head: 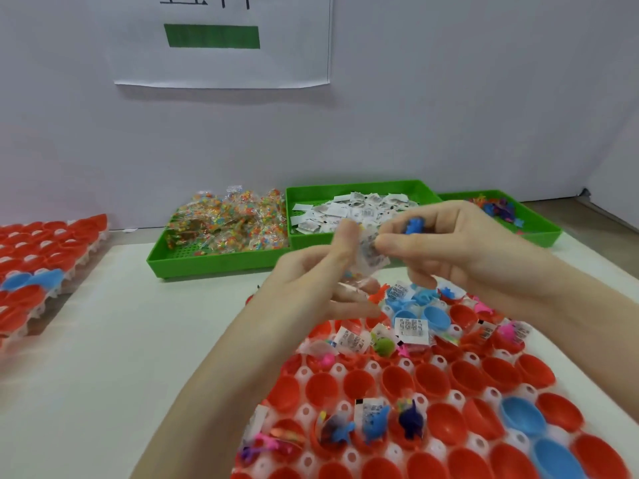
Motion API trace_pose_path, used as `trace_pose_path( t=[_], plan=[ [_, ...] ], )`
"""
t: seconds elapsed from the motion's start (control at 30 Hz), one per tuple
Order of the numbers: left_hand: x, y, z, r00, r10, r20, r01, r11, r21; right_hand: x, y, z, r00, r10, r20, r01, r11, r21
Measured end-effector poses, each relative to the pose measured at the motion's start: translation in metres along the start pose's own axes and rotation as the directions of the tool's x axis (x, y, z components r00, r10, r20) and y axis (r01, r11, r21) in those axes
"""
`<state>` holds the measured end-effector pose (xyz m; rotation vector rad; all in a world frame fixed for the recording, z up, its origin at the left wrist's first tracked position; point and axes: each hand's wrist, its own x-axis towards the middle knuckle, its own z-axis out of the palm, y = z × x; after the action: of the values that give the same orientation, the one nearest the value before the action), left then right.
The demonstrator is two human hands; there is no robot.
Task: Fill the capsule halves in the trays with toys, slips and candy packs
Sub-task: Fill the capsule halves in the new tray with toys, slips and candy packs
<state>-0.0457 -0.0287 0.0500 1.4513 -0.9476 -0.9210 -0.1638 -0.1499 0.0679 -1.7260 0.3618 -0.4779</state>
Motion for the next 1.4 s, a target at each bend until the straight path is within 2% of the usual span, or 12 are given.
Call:
trace_pose_path(
  t=[0.13,0.27,0.4,0.47,0.6,0.8,0.87,1.0,1.17,1.3,1.4],
  plan=[
    [-0.013,0.008,0.013,0.993,0.104,0.057,-0.105,0.994,0.010,-0.022,0.003,0.006,0.995,-0.047,-0.092,0.044,0.999,-0.030],
    [-0.019,0.007,0.022,0.989,0.114,0.095,-0.121,0.990,0.069,-0.045,0.004,0.005,0.986,-0.060,-0.153,0.049,0.996,-0.071],
    [-0.022,0.005,0.029,0.984,0.105,0.147,-0.120,0.988,0.100,-0.071,0.007,-0.001,0.993,0.011,-0.120,-0.003,0.998,0.070],
    [-0.023,0.003,0.032,0.978,0.090,0.188,-0.110,0.989,0.100,-0.083,0.007,-0.002,0.988,-0.015,-0.153,0.031,0.994,0.107],
    [-0.024,0.001,0.038,0.967,0.086,0.240,-0.106,0.992,0.070,-0.100,0.005,-0.001,0.940,-0.190,-0.283,0.150,0.976,-0.158],
    [-0.027,0.002,0.042,0.958,0.123,0.261,-0.139,0.989,0.043,-0.103,0.000,0.000,0.931,-0.220,-0.293,0.128,0.944,-0.304],
    [-0.028,0.003,0.041,0.950,0.140,0.278,-0.154,0.988,0.030,-0.101,0.000,0.000,0.936,-0.200,-0.288,0.108,0.946,-0.304],
    [-0.027,0.005,0.039,0.935,0.124,0.332,-0.144,0.989,0.035,-0.097,0.001,0.001,0.951,-0.124,-0.284,0.071,0.980,-0.187],
    [-0.025,0.005,0.036,0.960,0.061,0.272,-0.062,0.998,-0.006,-0.094,-0.001,0.003,0.937,-0.153,-0.313,0.100,0.979,-0.178],
    [-0.021,0.002,0.028,0.988,0.061,0.144,-0.072,0.995,0.073,-0.067,0.000,-0.013,0.904,-0.210,-0.373,0.152,0.972,-0.180],
    [-0.017,0.000,0.022,0.995,0.075,0.064,-0.084,0.984,0.157,-0.004,0.013,-0.040,0.826,-0.249,-0.506,0.048,0.925,-0.377]
  ],
)
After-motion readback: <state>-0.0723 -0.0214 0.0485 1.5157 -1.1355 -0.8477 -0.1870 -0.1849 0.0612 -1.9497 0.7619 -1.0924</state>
